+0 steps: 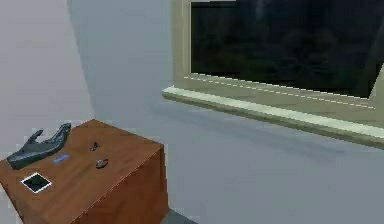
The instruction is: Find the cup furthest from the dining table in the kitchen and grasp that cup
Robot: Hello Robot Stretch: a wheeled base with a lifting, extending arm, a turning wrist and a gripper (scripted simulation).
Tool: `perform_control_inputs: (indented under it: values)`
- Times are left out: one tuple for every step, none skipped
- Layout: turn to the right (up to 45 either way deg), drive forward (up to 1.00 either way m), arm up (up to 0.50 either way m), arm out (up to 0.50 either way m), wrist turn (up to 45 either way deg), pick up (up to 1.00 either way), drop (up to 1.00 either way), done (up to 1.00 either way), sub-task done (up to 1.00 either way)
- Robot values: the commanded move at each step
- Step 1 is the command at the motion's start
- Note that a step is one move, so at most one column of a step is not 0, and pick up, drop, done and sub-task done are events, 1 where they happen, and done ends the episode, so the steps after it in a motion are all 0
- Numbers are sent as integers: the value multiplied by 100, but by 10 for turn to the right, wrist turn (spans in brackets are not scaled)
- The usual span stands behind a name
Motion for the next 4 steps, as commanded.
perform_control_inputs:
  values:
    - [450,0,0,0,0,0,0,0,0]
    - [450,0,0,0,0,0,0,0,0]
    - [330,0,0,0,0,0,0,0,0]
    - [0,100,0,0,0,0,0,0,0]
